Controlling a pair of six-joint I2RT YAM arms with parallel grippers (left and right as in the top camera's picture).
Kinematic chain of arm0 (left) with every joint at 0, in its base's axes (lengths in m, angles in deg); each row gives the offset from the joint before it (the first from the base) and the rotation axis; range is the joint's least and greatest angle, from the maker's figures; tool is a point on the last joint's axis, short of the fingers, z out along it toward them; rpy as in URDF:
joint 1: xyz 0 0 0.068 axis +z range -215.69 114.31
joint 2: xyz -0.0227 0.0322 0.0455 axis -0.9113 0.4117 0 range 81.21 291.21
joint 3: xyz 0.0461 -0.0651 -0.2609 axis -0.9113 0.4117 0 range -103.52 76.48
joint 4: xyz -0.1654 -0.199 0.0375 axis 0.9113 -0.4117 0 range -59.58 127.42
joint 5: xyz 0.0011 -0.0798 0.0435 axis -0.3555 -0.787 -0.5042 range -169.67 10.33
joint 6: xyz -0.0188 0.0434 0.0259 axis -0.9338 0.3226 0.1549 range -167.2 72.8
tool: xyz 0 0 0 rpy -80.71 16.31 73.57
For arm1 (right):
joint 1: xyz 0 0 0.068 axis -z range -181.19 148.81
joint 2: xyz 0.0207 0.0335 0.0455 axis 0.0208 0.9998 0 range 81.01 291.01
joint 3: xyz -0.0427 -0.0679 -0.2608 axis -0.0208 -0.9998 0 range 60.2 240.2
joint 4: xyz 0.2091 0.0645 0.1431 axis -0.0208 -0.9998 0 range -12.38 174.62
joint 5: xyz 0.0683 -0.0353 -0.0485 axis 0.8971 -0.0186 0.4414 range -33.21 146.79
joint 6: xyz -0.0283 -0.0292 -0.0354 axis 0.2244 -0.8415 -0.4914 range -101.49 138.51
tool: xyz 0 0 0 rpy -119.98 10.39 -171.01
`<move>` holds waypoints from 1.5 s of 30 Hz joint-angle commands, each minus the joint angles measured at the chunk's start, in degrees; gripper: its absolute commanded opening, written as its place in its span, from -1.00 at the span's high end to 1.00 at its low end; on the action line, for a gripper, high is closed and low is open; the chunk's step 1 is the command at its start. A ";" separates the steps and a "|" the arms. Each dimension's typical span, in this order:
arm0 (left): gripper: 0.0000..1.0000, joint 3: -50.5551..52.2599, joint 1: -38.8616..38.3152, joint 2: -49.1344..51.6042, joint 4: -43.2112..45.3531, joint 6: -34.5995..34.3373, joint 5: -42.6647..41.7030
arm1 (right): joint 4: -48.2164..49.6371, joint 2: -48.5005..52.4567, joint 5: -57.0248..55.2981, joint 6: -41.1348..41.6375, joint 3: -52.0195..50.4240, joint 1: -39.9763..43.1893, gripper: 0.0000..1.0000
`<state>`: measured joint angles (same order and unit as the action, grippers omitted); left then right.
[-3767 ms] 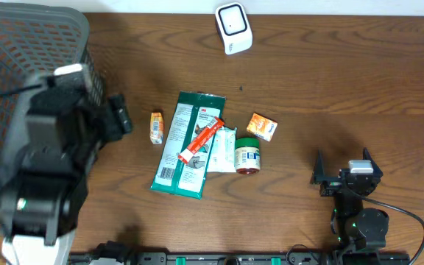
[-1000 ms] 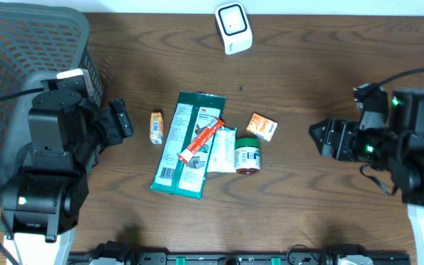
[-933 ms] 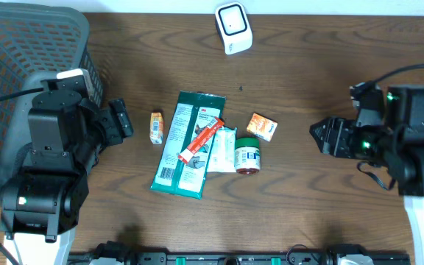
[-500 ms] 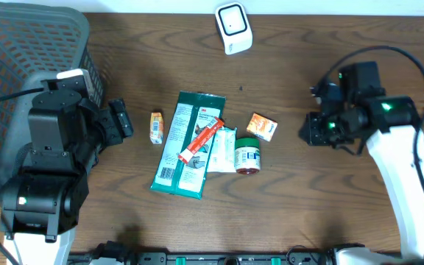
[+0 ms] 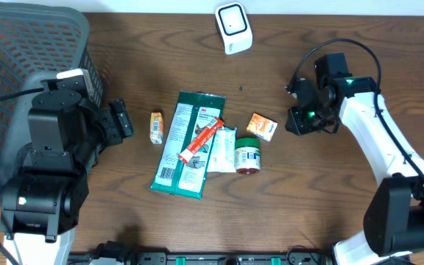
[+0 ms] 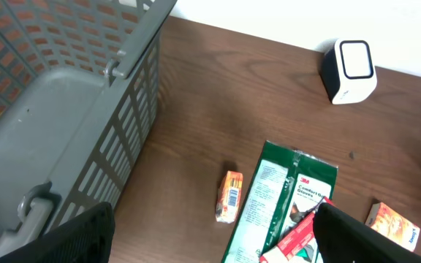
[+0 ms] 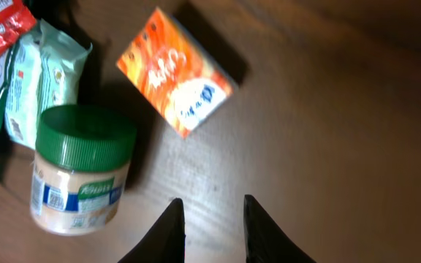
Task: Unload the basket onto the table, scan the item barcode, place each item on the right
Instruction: 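Move the right gripper from rest toward the jar and tissue pack, then lower the right gripper and grasp the orange Kleenex tissue pack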
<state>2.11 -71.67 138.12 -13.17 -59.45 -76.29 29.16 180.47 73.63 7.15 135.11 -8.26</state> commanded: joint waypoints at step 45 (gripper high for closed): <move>-0.74 -0.55 0.35 0.37 0.04 -0.33 0.33 | 12.46 13.81 7.06 -18.47 -2.38 -1.44 0.50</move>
<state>2.11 -71.67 138.23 -13.17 -59.45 -76.29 43.15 194.44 83.49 -10.57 132.99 -9.46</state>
